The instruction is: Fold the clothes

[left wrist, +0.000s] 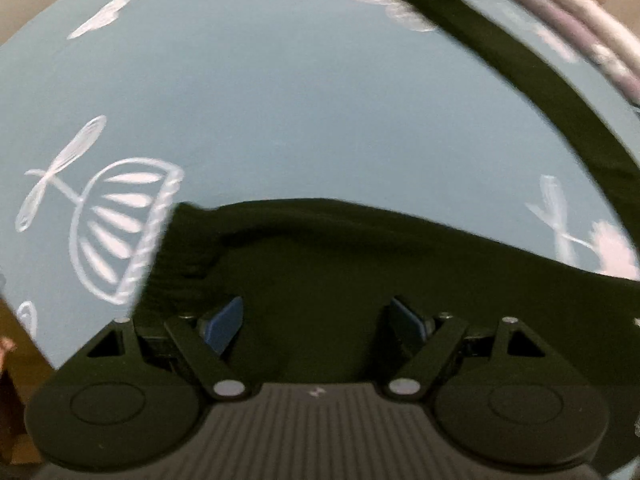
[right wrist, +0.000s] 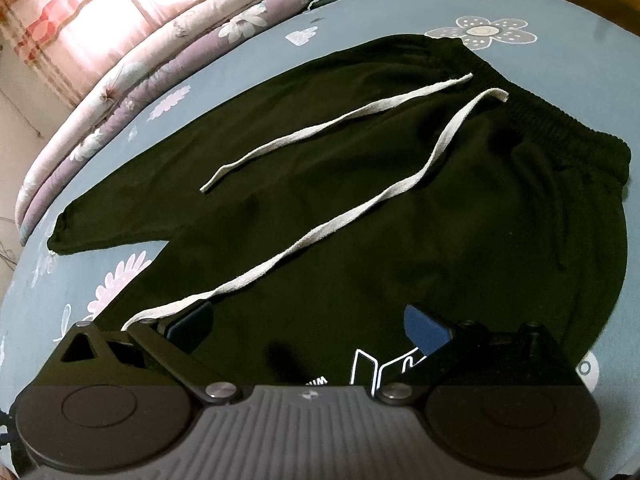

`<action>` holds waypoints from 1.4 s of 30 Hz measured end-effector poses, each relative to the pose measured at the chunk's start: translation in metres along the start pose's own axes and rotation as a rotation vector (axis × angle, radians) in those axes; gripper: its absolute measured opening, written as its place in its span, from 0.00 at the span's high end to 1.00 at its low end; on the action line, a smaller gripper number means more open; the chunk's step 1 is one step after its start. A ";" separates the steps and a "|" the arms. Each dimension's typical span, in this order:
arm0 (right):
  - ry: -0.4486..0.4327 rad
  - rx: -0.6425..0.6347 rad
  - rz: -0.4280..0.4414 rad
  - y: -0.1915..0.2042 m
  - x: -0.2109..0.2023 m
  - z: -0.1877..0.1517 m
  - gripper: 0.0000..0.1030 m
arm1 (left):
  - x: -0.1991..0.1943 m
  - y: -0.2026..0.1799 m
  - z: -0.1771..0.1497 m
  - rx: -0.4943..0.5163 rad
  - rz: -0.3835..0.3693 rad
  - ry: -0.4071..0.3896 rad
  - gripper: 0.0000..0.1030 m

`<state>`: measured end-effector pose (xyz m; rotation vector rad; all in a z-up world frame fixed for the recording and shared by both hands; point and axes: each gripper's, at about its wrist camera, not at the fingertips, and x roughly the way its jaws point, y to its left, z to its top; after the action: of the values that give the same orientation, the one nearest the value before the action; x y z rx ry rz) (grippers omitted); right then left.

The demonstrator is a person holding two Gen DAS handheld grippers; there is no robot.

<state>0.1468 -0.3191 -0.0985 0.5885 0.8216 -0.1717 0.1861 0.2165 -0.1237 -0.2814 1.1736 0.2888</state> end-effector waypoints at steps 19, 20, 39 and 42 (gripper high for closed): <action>0.003 -0.133 -0.040 0.026 0.006 -0.006 0.00 | -0.009 -0.002 -0.004 -0.008 -0.057 -0.054 0.21; -0.004 -0.146 -0.043 0.027 0.005 -0.006 0.00 | -0.013 -0.006 -0.005 -0.005 -0.054 -0.049 0.21; -0.156 -0.180 -0.374 -0.007 0.001 0.002 0.00 | -0.082 -0.224 -0.070 0.562 -0.342 -0.032 0.20; -0.110 -0.092 -0.343 -0.031 0.002 0.004 0.00 | -0.086 -0.252 -0.081 0.633 -0.357 -0.033 0.20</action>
<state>0.1390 -0.3470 -0.1110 0.3455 0.8140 -0.4730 0.1777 -0.0533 -0.0568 0.0740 1.1011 -0.3893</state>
